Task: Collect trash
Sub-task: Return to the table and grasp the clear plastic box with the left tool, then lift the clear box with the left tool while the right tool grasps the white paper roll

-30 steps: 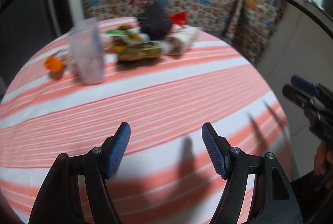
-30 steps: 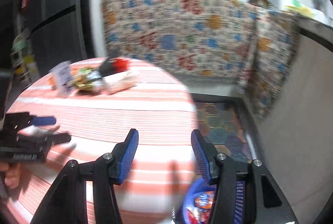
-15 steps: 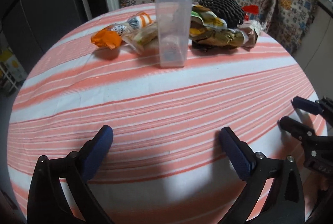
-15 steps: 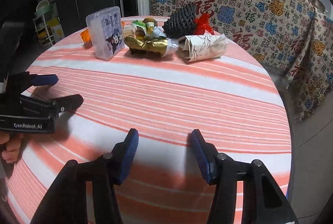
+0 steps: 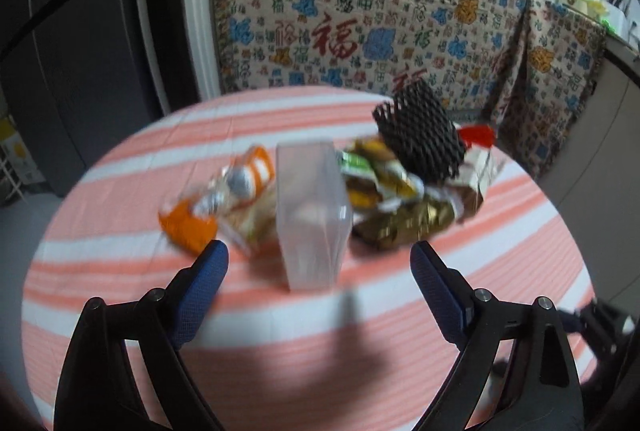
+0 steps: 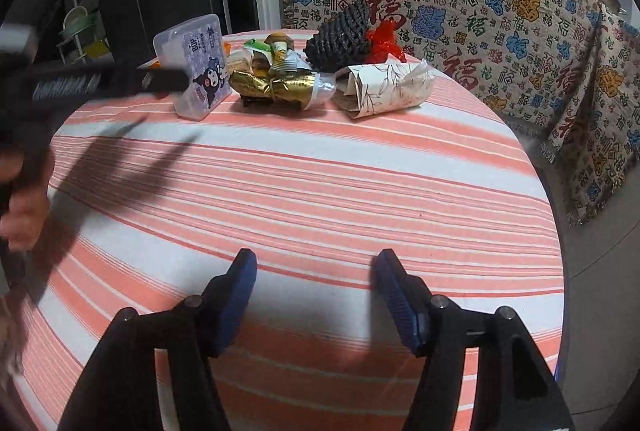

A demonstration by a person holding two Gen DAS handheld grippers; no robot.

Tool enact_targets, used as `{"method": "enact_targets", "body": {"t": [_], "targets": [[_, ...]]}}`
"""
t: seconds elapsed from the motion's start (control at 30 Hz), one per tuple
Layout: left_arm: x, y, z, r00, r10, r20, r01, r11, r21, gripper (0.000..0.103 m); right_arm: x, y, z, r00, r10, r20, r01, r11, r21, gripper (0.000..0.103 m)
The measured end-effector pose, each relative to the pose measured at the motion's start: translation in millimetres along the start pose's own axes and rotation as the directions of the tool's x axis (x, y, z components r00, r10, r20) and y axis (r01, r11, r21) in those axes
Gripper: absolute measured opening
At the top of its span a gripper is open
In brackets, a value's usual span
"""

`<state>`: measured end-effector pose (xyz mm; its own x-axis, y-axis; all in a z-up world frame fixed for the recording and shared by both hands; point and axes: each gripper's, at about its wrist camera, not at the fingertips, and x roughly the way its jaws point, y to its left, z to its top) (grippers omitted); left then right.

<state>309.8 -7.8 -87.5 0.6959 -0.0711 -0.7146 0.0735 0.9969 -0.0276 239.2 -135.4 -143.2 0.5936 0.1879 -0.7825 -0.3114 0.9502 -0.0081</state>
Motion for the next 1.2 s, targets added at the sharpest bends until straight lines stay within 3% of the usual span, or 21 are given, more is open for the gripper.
{"method": "enact_targets", "body": {"t": [0.07, 0.13, 0.17, 0.33, 0.53, 0.83, 0.97, 1.1, 1.13, 1.17, 1.2], "targets": [[8, -1, 7, 1.0, 0.023, 0.005, -0.023, 1.0, 0.012, 0.078, 0, 0, 0, 1.0, 0.0, 0.0, 0.0, 1.0, 0.0, 0.064], [16, 1, 6, 1.0, 0.016, -0.011, -0.016, 1.0, 0.017, 0.035, 0, 0, 0, 1.0, 0.0, 0.0, 0.0, 1.0, 0.0, 0.064], [16, 2, 4, 1.0, 0.014, -0.012, -0.014, 1.0, 0.008, 0.033, 0, -1, 0, 1.0, 0.001, 0.0, -0.001, 1.0, 0.0, 0.064], [-11, 18, -26, 0.999, -0.049, 0.019, 0.05, 0.997, -0.058, 0.033, 1, -4, 0, 1.0, 0.009, 0.001, -0.009, 1.0, 0.021, 0.064], [-59, 38, -74, 0.996, -0.085, 0.037, 0.088, 0.991, -0.098, 0.032, 3, -16, 7, 0.996, 0.085, 0.012, -0.085, 0.987, 0.134, 0.064], [-88, 54, -115, 0.993, -0.112, 0.037, 0.116, 0.983, -0.144, 0.032, 27, 20, 62, 0.981, 0.186, 0.051, -0.193, 0.954, 0.231, 0.064], [-88, 56, -133, 0.992, -0.122, 0.008, 0.122, 0.981, -0.15, 0.032, 53, 22, 87, 0.985, 0.165, 0.048, -0.171, 0.901, 0.398, 0.064], [-85, 58, -142, 0.99, -0.137, -0.017, 0.132, 0.977, -0.167, 0.032, 73, 7, 90, 0.992, 0.113, 0.052, -0.122, 0.802, 0.585, 0.064], [-85, 58, -142, 0.99, -0.138, -0.015, 0.134, 0.977, -0.169, 0.032, 77, 6, 90, 0.991, 0.123, 0.052, -0.129, 0.788, 0.602, 0.061], [-85, 58, -142, 0.99, -0.137, -0.015, 0.132, 0.976, -0.171, 0.032, 80, 6, 91, 0.991, 0.127, 0.047, -0.129, 0.785, 0.605, 0.043], [-84, 58, -142, 0.99, -0.139, -0.015, 0.134, 0.976, -0.172, 0.032, 81, 9, 93, 0.99, 0.137, 0.041, -0.134, 0.795, 0.592, 0.033]]}}
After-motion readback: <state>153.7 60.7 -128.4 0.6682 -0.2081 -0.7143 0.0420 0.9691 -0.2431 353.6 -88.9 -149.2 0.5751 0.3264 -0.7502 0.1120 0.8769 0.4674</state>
